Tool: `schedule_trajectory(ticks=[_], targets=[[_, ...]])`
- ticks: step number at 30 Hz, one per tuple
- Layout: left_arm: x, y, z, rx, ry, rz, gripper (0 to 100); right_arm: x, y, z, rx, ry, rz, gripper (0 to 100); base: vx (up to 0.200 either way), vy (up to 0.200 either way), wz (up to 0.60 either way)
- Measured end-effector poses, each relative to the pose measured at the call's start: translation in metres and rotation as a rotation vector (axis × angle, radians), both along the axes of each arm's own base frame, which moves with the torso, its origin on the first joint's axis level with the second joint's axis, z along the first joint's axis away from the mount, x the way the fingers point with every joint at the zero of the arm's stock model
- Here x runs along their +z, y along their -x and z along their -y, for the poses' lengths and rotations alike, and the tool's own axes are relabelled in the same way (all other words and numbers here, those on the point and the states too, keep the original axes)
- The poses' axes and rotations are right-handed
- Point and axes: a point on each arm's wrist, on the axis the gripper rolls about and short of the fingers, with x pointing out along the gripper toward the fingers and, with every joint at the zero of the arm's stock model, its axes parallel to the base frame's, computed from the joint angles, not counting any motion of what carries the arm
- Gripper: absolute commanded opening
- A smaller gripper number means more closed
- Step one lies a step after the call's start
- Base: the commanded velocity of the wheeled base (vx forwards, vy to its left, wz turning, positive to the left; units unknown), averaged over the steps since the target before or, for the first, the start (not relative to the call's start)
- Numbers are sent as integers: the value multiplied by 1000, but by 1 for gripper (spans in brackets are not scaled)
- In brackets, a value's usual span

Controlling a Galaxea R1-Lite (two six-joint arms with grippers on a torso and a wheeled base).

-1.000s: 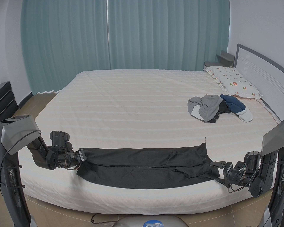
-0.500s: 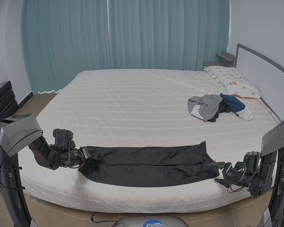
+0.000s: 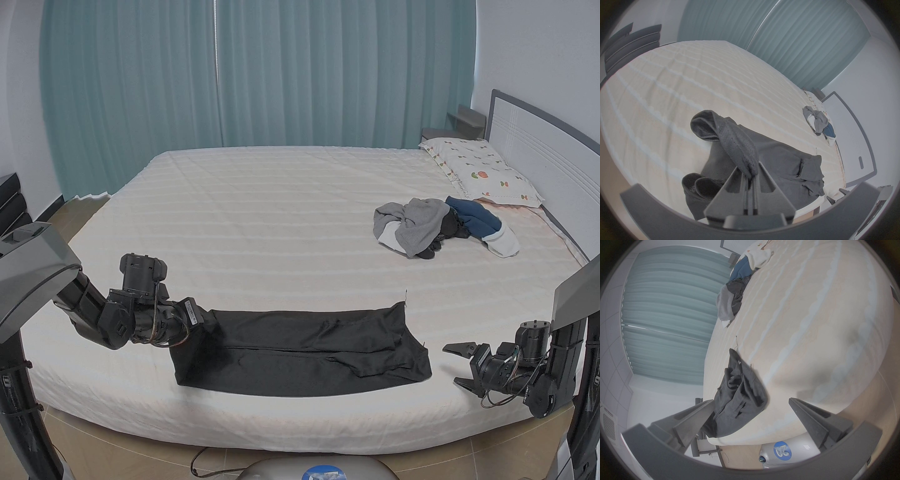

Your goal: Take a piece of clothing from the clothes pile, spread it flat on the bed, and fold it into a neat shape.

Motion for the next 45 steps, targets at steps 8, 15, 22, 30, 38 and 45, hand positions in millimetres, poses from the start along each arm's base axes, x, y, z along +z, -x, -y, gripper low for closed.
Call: schedule_trajectory(ticks=[8, 15, 22, 30, 38, 45], targets=[[25, -1, 39, -36, -60, -9, 0, 0, 0, 0, 0, 1, 0, 100, 0, -200, 0], [42, -2, 78, -79, -53, -12, 0, 0, 1, -1, 4, 2, -2, 100, 0, -200, 0], [47, -10, 109, -105, -48, -22, 0, -1, 1, -2, 8, 2, -3, 100, 0, -200, 0], [35, -16, 146, -126, -46, -48, 0, -1, 1, -2, 9, 2, -4, 100, 0, -125, 0], [9, -21, 176, -121, -94, -51, 0, -1, 1, -2, 9, 2, -6, 100, 0, 0, 0], [-5, -22, 183, -86, -79, -77, 100, -3, 1, -4, 11, 6, -10, 100, 0, 0, 0]])
